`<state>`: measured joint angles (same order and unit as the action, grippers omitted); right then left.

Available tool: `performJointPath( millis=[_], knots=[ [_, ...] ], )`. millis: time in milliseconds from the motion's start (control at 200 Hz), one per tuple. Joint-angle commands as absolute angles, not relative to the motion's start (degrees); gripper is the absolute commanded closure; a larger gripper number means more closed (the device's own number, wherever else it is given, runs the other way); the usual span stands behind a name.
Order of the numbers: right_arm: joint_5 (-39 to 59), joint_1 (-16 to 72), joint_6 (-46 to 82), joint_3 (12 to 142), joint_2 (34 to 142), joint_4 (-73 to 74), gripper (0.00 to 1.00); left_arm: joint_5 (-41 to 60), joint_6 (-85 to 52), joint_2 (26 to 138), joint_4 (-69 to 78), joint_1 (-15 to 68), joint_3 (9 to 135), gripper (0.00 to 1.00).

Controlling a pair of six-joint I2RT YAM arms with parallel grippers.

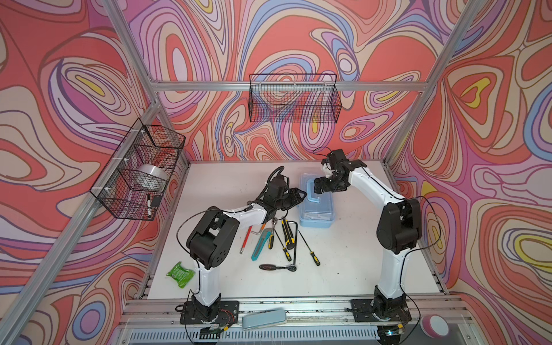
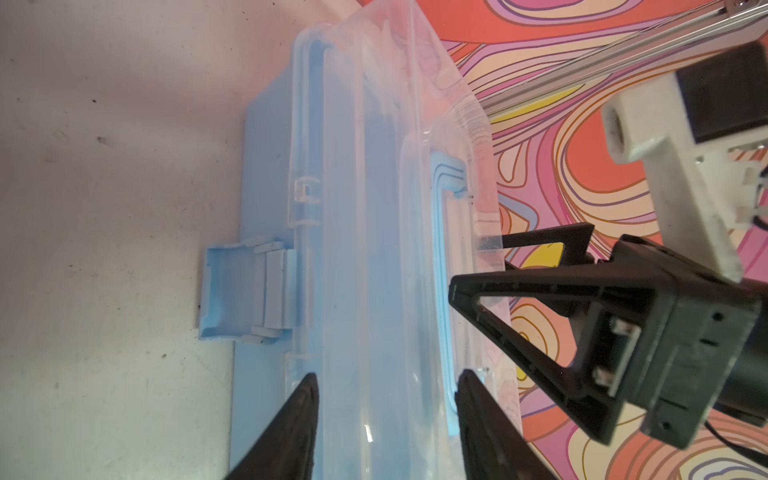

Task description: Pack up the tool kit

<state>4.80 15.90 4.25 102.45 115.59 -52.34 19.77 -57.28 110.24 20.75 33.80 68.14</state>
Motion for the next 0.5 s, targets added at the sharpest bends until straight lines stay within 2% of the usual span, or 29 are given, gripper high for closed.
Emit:
performJointPath(
  millis=[0, 150, 265, 340, 496],
  knots=[
    [1.6, 16.7, 3.1, 101.9, 119.0, -55.0, 0.12, 20.3, -57.9, 108.9, 22.5, 34.0, 67.2, 0.45],
    [2.0, 16.6, 1.5, 101.2, 119.0, -56.0, 0.28, 20.0, -58.0, 108.1, 23.2, 33.7, 66.2, 0.44],
    [10.1, 15.4, 1.8, 97.8, 116.6, -52.4, 0.44, 21.0, -59.4, 107.8, 25.5, 32.7, 65.0, 0.43],
    [18.2, 13.1, 3.7, 95.2, 114.4, -48.9, 0.47, 21.2, -58.9, 107.0, 25.4, 32.2, 64.4, 0.43],
    [28.1, 11.0, 5.5, 91.1, 110.8, -44.3, 0.52, 21.5, -56.8, 105.3, 24.5, 32.1, 64.4, 0.39]
  ],
)
